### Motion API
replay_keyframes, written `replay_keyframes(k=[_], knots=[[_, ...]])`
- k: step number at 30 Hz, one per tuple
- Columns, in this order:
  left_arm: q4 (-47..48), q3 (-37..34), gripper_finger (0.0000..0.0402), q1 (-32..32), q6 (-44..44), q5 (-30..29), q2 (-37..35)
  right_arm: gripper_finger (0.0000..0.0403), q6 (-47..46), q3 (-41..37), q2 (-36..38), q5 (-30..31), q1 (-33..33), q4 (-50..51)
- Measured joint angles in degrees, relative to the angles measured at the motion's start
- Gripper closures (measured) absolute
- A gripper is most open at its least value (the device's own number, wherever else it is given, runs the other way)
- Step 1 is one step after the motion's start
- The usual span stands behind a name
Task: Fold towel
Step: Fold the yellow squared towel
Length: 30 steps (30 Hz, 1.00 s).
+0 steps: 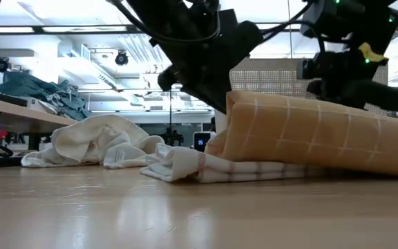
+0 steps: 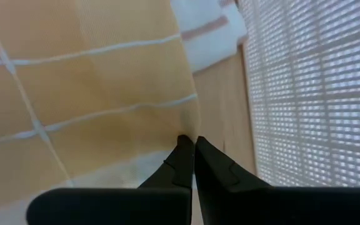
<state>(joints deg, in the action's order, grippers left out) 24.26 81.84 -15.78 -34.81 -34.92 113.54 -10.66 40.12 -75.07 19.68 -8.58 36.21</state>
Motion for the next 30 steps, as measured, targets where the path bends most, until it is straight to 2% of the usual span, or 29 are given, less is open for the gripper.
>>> replay_keyframes(k=[6,13,15,18,23,28,30], knots=[[-3.5,0.0,0.0365,0.6,4.3,0.6,0.0,0.0403,0.1,0.0,-4.0,-0.1,0.1,-0.1],[-6.5,-1.7,0.0365,1.8,6.7,8.7,2.4,0.0403,-0.2,0.0,-7.7,-0.1,0.1,-1.0],[-7.0,-2.0,0.0365,1.7,6.3,9.1,3.1,0.0403,-0.3,0.0,-7.7,-0.2,0.1,-1.1],[-4.5,-2.5,0.0365,1.6,3.6,8.5,3.4,0.0401,-0.2,0.0,-7.1,-0.4,0.1,-0.8],[0.9,-2.9,0.0365,1.7,-2.3,2.8,3.5,0.0381,-1.0,1.4,-4.4,-0.6,0.0,1.2],[1.8,-2.9,0.0365,1.7,-3.8,1.9,3.5,0.0353,-2.9,3.3,-0.4,-1.1,-0.1,3.5],[2.1,-2.9,0.0365,1.7,-3.8,1.8,3.3,0.0344,-3.5,4.1,1.5,-3.6,-0.2,3.9]])
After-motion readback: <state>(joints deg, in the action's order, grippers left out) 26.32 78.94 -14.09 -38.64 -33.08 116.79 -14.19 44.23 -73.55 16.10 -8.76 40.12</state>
